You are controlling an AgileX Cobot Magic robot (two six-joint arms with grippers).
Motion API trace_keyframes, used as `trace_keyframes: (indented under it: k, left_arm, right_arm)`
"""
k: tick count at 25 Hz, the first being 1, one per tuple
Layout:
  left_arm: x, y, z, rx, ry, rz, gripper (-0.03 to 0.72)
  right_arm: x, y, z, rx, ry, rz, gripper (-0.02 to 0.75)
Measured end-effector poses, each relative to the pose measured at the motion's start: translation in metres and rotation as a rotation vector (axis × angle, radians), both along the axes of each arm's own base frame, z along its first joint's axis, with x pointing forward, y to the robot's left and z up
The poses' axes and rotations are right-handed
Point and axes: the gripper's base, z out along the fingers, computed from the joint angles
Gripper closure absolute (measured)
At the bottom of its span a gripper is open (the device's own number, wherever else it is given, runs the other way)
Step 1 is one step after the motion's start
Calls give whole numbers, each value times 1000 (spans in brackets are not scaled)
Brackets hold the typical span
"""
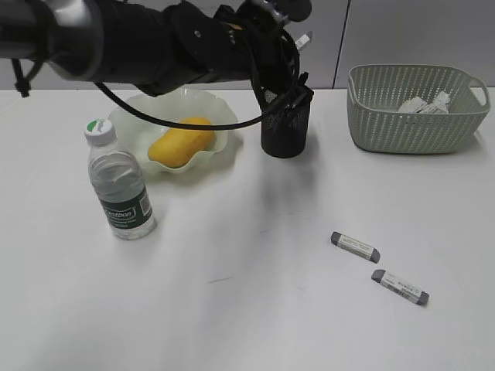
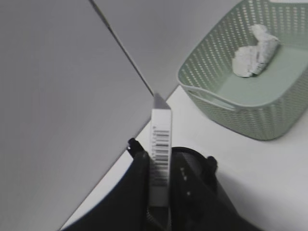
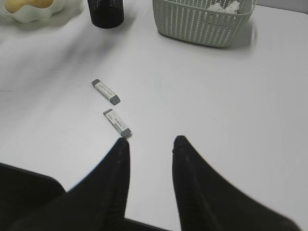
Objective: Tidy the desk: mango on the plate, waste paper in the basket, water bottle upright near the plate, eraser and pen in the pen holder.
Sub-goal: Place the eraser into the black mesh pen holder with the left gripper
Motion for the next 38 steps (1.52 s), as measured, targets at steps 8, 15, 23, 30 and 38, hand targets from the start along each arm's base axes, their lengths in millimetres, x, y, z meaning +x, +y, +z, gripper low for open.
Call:
trace_keyframes:
  k: [8,15,23,30,38]
  left_arm:
    - [33,-21,-34,-20,-51,55,608]
    - [41,-25,-50,-11,-41,59,504]
    - [48,-15,-47,-35,-16,90,305]
    - [10,-14,20,-101,238,-147,416]
    - [-52,42,87,148,530,-148,496]
  right_arm:
    - [0,0,0,0,0,0,491]
    - [0,0,0,0,0,0,491]
    - [0,0,0,0,0,0,491]
    - [0,0,0,0,0,0,491]
    - [0,0,0,0,0,0,491]
